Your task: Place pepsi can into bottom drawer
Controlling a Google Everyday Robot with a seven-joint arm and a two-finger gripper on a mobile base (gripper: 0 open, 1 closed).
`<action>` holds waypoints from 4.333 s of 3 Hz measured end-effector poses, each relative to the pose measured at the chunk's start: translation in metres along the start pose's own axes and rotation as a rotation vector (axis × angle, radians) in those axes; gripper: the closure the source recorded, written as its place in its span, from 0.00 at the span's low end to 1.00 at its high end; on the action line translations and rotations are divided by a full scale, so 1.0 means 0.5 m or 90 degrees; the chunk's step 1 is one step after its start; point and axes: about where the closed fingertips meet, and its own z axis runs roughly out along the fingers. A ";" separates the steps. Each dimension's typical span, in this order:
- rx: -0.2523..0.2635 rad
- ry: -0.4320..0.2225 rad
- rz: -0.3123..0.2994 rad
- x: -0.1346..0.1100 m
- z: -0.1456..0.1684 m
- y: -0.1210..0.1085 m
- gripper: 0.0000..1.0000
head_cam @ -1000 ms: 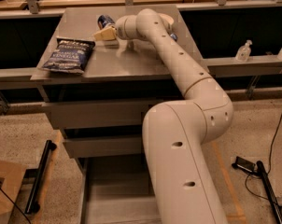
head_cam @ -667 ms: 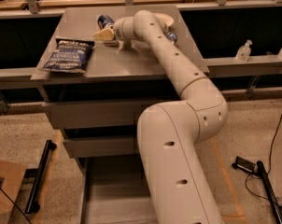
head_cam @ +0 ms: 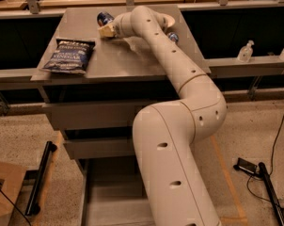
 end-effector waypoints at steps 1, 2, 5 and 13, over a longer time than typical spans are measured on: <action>-0.007 -0.006 -0.021 -0.049 -0.043 -0.003 0.87; -0.034 -0.002 -0.068 -0.115 -0.142 -0.001 1.00; -0.069 0.177 -0.064 -0.203 -0.596 0.077 1.00; -0.269 0.291 0.106 0.102 -0.750 0.522 1.00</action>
Offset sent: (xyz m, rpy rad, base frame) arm -0.0994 -0.0676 0.1701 -0.1689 -0.1212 0.2003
